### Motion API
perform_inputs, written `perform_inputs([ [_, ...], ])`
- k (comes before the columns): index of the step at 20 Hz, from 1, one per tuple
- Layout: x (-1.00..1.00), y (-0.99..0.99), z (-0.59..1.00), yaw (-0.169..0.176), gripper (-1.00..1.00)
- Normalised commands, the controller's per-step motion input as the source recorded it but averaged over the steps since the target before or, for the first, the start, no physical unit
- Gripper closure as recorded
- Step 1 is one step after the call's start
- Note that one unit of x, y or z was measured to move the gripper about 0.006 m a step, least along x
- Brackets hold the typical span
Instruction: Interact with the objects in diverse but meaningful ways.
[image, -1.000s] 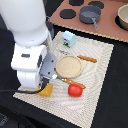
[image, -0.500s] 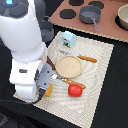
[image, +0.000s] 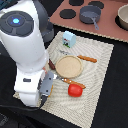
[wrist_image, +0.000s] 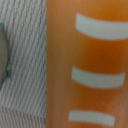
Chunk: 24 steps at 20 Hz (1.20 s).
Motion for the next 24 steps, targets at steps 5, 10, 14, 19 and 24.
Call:
perform_inputs([
  [5,0.23,-0.19,-0.21,0.0,1.0],
  [10,0.18,-0.12,0.09,0.012,1.0],
  [14,0.03,0.41,1.0,0.068,1.0],
  [19,0.2,0.75,1.0,0.094,1.0],
  [24,0.4,0.88,1.0,0.071,1.0],
])
